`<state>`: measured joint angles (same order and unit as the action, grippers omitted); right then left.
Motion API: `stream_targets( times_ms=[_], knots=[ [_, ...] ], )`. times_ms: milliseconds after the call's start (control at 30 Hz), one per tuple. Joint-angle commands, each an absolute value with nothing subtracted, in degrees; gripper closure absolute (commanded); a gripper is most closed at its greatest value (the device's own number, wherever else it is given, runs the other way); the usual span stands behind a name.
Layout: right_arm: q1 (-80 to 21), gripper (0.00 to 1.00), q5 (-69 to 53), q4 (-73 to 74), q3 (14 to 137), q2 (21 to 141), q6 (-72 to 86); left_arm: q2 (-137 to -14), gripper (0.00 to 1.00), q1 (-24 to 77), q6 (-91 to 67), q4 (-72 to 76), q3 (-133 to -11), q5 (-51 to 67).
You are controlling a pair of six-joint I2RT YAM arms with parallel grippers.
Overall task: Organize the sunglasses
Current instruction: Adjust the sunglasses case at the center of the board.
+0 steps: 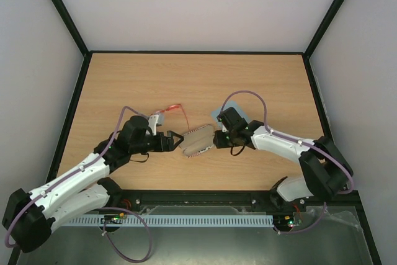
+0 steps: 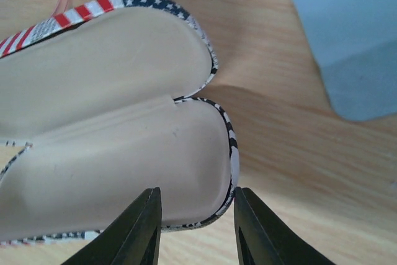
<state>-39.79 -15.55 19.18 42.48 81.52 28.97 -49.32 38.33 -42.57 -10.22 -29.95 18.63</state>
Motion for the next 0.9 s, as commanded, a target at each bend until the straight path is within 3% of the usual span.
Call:
stream_targets(
  times_ms=[0, 300, 667, 867],
  knots=[
    [-41.85, 0.67, -14.92, 22.89, 41.02, 77.46, 32.61, -49.40, 0.11, 38.01, -41.44, -11.40, -31.97, 19.27],
    [-41.58, 0.57, -7.12, 29.15, 47.46, 74.03, 30.43, -46.75, 0.10, 37.97, -40.62, -19.27, -36.40, 14.63],
    [-39.61, 0.65, -2.98, 29.65, 58.91, 88.94, 20.61, -43.58, 0.11, 37.97, -43.53, -24.46, -35.93, 11.85],
    [-39.64, 0.63, -5.25, 28.07, 55.19, 86.21, 22.04, -43.76, 0.11, 37.97, -43.14, -25.14, -36.64, 11.68]
  ],
)
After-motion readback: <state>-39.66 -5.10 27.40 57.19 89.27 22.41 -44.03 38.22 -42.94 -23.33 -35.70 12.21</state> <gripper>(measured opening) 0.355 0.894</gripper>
